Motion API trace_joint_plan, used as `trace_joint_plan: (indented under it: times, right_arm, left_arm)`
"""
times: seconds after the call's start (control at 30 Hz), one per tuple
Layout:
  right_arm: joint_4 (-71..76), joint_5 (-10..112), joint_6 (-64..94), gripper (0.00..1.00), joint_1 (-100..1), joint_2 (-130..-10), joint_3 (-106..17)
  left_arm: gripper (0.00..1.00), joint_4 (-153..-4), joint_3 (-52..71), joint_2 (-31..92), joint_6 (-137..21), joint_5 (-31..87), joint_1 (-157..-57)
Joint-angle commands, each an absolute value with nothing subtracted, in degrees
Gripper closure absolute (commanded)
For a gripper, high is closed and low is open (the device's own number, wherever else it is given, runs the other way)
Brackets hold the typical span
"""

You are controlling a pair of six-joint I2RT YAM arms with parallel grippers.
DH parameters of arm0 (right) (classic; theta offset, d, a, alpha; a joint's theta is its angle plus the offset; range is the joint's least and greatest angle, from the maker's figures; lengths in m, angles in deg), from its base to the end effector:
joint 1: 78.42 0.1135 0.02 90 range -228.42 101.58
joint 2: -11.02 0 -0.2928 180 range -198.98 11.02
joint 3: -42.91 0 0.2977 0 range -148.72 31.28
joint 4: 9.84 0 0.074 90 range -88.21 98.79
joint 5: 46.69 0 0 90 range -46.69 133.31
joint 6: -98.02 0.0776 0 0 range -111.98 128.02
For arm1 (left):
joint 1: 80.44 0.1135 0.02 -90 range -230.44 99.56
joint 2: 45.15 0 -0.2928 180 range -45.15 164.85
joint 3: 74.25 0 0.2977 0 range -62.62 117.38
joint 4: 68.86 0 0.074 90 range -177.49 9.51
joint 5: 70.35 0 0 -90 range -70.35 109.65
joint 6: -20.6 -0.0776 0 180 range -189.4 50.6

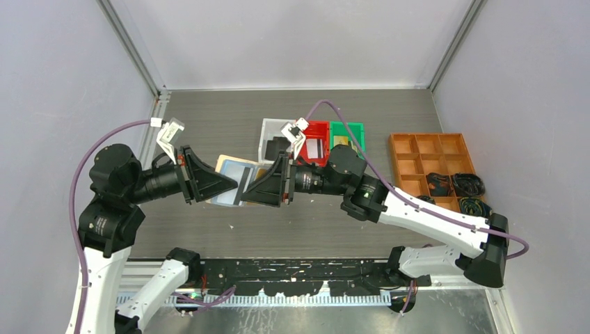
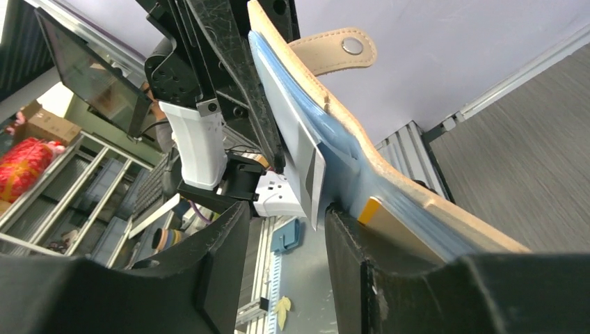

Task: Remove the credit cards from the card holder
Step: Remove the credit card from the card holder.

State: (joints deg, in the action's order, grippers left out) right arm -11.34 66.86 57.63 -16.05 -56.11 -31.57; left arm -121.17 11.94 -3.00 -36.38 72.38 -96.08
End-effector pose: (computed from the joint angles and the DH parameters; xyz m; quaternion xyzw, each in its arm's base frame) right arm 0.1325 0.3199 0.4437 -0.2248 0.6156 0.6906 0.3059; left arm 0.1150 -0.0963 0.4995 0.1848 0.7137 -0.5475 0.3958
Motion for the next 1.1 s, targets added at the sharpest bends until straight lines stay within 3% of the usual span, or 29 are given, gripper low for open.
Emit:
trace_joint_plan:
  times: [0.0, 0.23, 0.63, 0.83, 0.9, 1.07]
  right_arm:
    - [-19.6, 69.1, 60.0, 0.51, -16.7, -57.0, -33.1]
    - [-25.8, 69.8, 63.3, 0.54, -17.6, -57.2, -30.7]
    - [-36.8, 71.6, 69.0, 0.98, -18.8, -57.4, -26.4]
    - [-36.3, 71.0, 67.5, 0.99, -19.6, -53.6, -23.4]
    - [-35.9, 71.0, 67.3, 0.99, -19.6, -53.3, -23.1]
    - [-36.1, 71.9, 67.5, 0.99, -19.6, -53.2, -22.6]
  left_arm:
    - [0.97, -116.1, 13.8, -2.9, -32.9, 74.8, -96.2]
    - [0.95, -113.3, 13.2, -2.8, -29.0, 76.8, -96.2]
    - [0.8, -109.4, 12.0, -3.1, -24.2, 80.7, -96.2]
    - [0.73, -107.1, 12.4, -2.6, -21.4, 82.7, -96.2]
    - [0.74, -106.9, 12.2, -2.5, -21.2, 82.8, -96.1]
    - [0.91, -106.1, 12.2, -2.3, -20.9, 82.4, -96.0]
